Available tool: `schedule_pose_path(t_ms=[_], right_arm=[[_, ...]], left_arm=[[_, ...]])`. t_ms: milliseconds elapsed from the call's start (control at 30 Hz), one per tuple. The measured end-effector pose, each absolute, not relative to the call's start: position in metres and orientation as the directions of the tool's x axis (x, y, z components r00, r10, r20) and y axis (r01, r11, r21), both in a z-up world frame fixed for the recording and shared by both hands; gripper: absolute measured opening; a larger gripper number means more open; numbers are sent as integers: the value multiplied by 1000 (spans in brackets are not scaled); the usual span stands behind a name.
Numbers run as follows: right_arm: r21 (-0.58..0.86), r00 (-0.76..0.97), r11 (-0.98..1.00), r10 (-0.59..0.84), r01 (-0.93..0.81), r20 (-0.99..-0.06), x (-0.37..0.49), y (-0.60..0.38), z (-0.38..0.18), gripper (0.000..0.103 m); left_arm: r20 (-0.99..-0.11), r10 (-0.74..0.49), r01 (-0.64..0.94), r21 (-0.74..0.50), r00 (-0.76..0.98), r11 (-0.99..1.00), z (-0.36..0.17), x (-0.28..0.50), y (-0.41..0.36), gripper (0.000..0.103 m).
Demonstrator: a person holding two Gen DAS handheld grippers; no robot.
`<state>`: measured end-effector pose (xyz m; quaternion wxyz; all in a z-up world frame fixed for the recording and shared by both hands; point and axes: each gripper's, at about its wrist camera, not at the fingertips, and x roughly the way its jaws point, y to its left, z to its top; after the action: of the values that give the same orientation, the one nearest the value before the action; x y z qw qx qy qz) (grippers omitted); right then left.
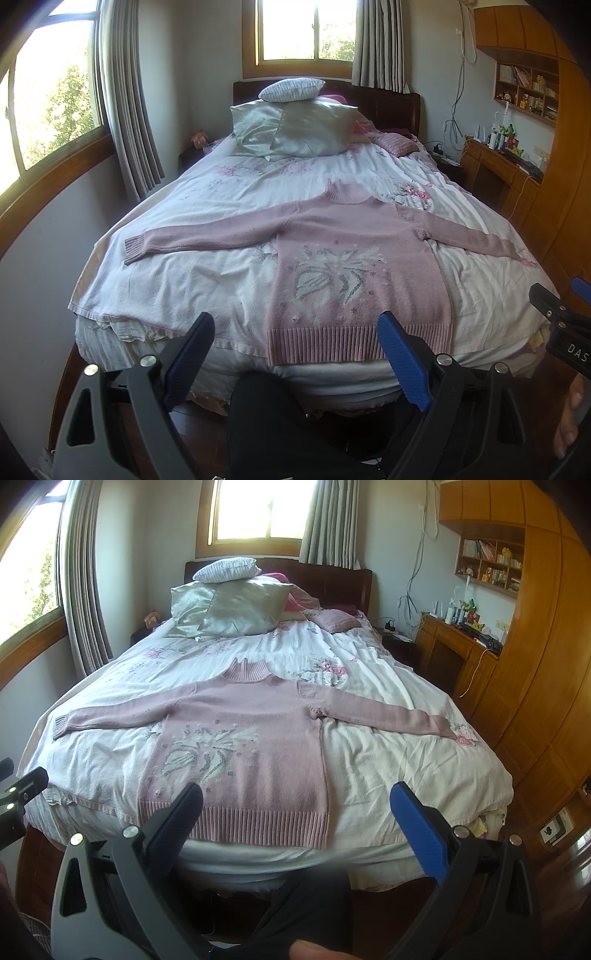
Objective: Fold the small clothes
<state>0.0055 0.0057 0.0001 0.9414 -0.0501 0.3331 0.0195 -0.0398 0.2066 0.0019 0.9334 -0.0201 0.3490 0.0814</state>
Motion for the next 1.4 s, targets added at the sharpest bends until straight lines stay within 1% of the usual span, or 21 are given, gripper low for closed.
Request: schedule_pose_path(t_ms=[767,1300,1400], right_arm=[[-76,766,994,9,-75,-643,15,3,-15,101],[-76,734,994,6,-78,-680,40,3,-29,101],[-83,726,994,-4,-73,-688,48,3,-33,101]], left_arm=[[-661,142,-170,22,737,985,-2,-35,213,90],[-700,143,-170,31,700,985,-17,-12,208,90],[-717,123,-167,10,687,986,-23,-3,211,90]])
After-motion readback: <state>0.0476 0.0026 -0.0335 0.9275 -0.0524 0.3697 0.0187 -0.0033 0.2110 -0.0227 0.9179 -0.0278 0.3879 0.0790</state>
